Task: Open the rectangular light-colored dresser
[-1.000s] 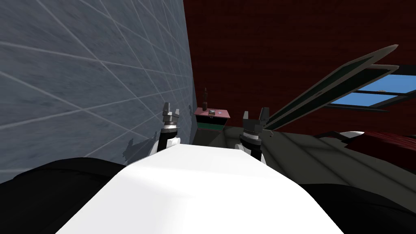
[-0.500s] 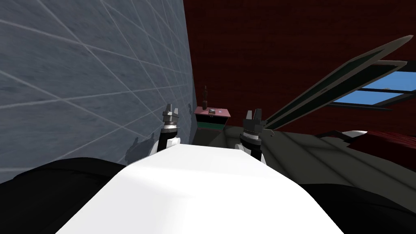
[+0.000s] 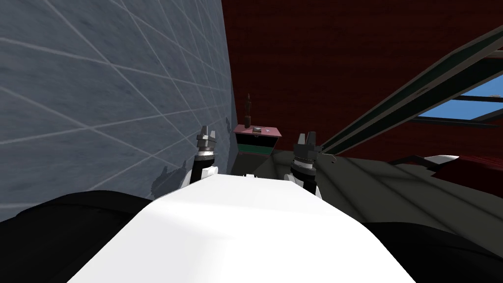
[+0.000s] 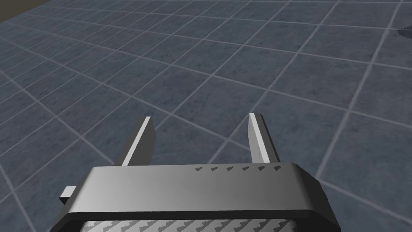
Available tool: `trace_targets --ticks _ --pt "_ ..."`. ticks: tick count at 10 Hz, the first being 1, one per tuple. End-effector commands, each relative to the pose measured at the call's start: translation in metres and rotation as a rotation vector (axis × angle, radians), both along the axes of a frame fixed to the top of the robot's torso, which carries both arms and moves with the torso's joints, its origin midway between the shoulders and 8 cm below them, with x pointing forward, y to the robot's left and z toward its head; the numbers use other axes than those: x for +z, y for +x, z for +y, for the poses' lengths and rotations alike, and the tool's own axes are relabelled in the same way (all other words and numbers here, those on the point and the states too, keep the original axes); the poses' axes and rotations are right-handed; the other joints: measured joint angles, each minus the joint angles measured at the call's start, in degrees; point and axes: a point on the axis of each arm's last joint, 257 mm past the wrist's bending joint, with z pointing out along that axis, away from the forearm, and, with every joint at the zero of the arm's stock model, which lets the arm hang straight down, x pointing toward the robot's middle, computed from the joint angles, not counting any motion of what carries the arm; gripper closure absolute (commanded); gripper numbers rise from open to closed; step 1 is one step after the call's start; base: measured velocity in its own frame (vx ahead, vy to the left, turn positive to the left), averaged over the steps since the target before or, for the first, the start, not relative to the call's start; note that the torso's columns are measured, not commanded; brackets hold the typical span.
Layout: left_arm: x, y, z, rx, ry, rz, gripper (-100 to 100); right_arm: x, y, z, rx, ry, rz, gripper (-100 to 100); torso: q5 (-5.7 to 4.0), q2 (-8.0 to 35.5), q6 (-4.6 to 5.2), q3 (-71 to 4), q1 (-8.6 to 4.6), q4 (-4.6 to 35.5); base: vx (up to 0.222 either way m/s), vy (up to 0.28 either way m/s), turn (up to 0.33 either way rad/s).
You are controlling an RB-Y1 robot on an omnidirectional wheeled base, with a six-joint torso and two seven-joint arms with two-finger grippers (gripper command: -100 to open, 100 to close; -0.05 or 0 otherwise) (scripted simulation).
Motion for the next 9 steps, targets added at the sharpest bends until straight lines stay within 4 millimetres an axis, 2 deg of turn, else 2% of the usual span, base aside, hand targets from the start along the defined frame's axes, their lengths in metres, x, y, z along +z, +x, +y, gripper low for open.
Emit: trace_targets --ticks 1,4,9 --pt "-0.009 0.005 -0.005 -0.025 0.053 0.019 -100 0.000 0.000 0.000 0.000 0.000 0.001 0 0.00 1.9 0.00 -4.0 -0.02 1.9 0.044 -0.019 -0.022" --pt "-0.031 0.012 -0.007 -0.046 0.110 0.049 -100 0.000 0.000 0.000 0.000 0.000 0.001 0 -0.02 2.5 0.00 -5.5 -0.08 2.6 0.083 -0.037 -0.030" --pt "-0.072 0.021 -0.001 -0.050 0.152 0.092 -100 0.000 0.000 0.000 0.000 0.000 0.001 0 -0.01 2.6 0.00 -5.4 0.00 2.7 0.126 -0.057 -0.038"
